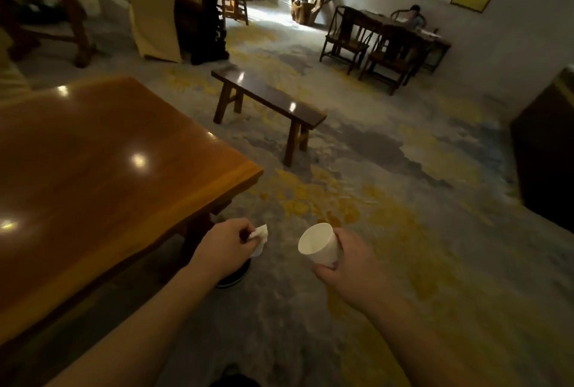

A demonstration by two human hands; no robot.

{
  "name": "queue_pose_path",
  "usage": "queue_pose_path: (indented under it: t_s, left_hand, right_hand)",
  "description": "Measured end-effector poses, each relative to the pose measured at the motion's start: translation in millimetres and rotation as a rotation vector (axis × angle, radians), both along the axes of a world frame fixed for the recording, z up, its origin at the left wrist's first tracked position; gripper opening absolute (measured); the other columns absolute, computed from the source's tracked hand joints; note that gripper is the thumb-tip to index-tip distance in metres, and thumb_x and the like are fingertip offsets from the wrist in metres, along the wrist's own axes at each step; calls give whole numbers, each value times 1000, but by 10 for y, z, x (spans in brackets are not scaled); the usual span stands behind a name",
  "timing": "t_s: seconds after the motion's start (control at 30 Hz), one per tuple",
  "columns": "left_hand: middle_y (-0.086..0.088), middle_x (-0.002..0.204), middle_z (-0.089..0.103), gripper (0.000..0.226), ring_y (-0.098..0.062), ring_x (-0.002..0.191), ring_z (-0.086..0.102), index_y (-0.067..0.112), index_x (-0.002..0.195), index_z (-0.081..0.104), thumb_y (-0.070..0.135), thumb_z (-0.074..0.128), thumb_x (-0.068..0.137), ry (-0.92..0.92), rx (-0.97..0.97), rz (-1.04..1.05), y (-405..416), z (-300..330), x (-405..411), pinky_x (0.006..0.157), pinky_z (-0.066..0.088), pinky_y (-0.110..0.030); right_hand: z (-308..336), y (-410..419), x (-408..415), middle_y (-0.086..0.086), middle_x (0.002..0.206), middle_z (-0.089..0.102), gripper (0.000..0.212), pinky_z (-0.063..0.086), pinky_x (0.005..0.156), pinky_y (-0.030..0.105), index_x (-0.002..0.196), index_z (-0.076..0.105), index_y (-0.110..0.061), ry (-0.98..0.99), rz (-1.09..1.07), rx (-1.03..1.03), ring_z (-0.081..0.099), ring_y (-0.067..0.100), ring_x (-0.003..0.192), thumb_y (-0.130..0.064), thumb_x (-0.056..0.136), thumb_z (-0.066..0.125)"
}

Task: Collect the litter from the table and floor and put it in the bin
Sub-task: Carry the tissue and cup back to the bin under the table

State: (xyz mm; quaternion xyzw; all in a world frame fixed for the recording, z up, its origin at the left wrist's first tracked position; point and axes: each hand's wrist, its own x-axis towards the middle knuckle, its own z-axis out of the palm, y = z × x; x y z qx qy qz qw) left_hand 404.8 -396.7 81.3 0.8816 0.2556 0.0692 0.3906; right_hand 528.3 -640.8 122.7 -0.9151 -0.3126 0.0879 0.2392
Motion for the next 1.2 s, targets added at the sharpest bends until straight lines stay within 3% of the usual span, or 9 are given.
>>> queue_pose_path:
  t_s: [0.2, 0.43, 0.6, 0.73, 1.03, 1.13, 1.17, 1.2]
  left_hand:
    - [11, 82, 69, 5, -8, 69, 68, 36, 87, 66, 37, 70, 89, 95, -59, 105, 281, -28, 585, 66, 62, -36]
    - [11, 79, 66, 12, -5, 68, 62, 42, 83, 60, 37, 69, 90, 204, -94, 340, 471, -321, 971, 56, 41, -20]
    - [9, 80, 66, 8, -8, 68, 62, 37, 86, 61, 34, 65, 92, 280, -195, 599, 491, -674, 1334, 55, 43, -23]
    - [6, 76, 67, 8, -10, 67, 63, 35, 82, 63, 34, 67, 90, 311, -320, 836, 379, -972, 1669, 55, 46, -26]
    - [0, 73, 64, 14, -17, 69, 59, 20, 77, 65, 28, 71, 86, 394, -583, 1104, 503, -2205, 1958, 54, 42, -28]
    - [-11, 85, 73, 14, -25, 84, 68, 5, 88, 73, 17, 67, 88, 404, -696, 1063, 710, -2839, 2012, 74, 54, -38]
    - [-10, 84, 76, 14, -25, 85, 70, 3, 86, 74, 13, 65, 89, 396, -735, 1043, 780, -3088, 2033, 80, 55, -40]
    - [-5, 74, 75, 16, -23, 78, 69, 6, 76, 73, 11, 65, 90, 390, -736, 1036, 854, -3322, 2048, 76, 54, -37]
  right_hand:
    - [-155, 428, 898, -14, 114, 48, 72, 46, 79, 24, 135, 47, -35, 80, 118, 4, 51, 9, 101, -51, 72, 79]
    - [-619, 1162, 1852, -14, 113, 38, 70, 40, 73, 16, 134, 48, -30, 161, 388, -25, 47, 4, 97, -53, 75, 79]
    - [-1001, 1704, 2626, -13, 115, 36, 71, 44, 82, 23, 134, 48, -29, 223, 631, -127, 47, 6, 100, -55, 76, 78]
    - [-1315, 1971, 3129, -7, 119, 44, 70, 50, 86, 31, 134, 49, -29, 341, 781, -277, 53, 12, 104, -52, 75, 78]
    - [-2568, 2487, 3355, -3, 117, 59, 80, 46, 72, 29, 135, 47, -18, 656, 679, -472, 57, 13, 95, -42, 71, 87]
    - [-3157, 2638, 3287, -2, 114, 60, 73, 50, 77, 36, 134, 51, -15, 698, 626, -528, 59, 18, 97, -40, 75, 85]
    - [-3399, 2692, 3259, 2, 116, 63, 68, 52, 80, 39, 132, 54, -14, 713, 605, -543, 62, 21, 100, -38, 75, 84]
    - [-3626, 2751, 3231, 5, 118, 66, 64, 53, 82, 40, 130, 57, -14, 728, 578, -549, 63, 23, 102, -36, 77, 84]
